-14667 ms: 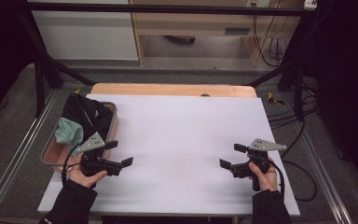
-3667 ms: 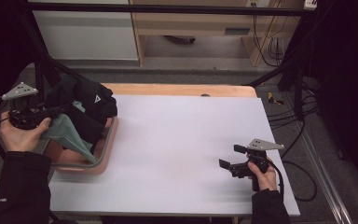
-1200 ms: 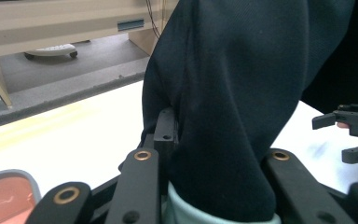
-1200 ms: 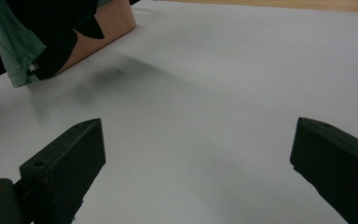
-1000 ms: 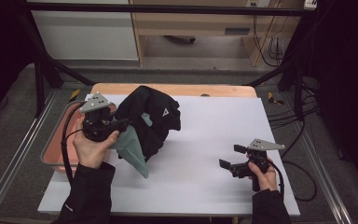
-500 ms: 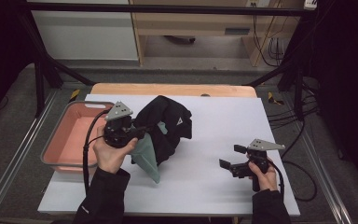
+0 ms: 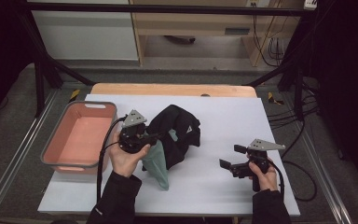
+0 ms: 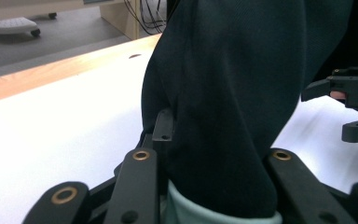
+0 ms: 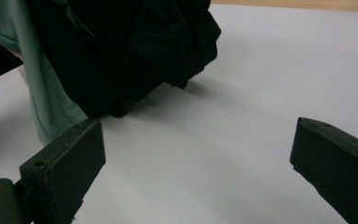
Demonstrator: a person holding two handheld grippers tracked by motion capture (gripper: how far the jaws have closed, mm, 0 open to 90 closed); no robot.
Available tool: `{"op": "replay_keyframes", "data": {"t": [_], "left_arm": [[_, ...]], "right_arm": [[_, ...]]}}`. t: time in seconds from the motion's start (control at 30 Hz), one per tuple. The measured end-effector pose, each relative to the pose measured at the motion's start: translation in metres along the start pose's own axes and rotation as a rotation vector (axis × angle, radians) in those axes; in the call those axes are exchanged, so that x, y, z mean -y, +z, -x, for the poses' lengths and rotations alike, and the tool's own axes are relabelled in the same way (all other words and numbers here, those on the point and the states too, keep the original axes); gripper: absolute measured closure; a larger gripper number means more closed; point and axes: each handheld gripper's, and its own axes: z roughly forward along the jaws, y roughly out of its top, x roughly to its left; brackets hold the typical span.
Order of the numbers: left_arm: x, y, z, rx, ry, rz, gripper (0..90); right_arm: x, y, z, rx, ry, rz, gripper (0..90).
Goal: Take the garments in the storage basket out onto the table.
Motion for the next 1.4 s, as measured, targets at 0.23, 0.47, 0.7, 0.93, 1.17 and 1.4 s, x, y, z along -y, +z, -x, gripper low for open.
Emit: {"op": "replay_keyframes", "data": {"t": [0.23,0.47,0.7,0.93,1.17,1.4], "left_arm": [[0.006,0.022,0.007,0.018,0.018,-0.031,66.6],[0.014,0.046,0.011,0.044,0.023,-0.057,65.0],[0.021,0.059,0.006,0.059,0.017,-0.074,61.9],[0.027,0.068,0.003,0.059,0.02,-0.084,52.3],[0.026,0.069,0.0,0.054,0.002,-0.134,36.8],[0.024,0.06,0.0,0.032,-0.016,-0.134,7.8]], "right_arm": [[0.0,0.0,0.0,0.001,0.0,0.001,3.6],[0.0,0.0,0.0,0.0,0.0,0.0,3.6],[0.001,0.001,0.001,0.001,0.003,0.0,3.7],[0.001,0.001,0.001,0.001,0.004,-0.003,3.7],[0.001,0.002,0.0,0.002,0.004,-0.007,3.7],[0.001,0.002,0.0,-0.001,0.004,-0.002,3.7]]}}
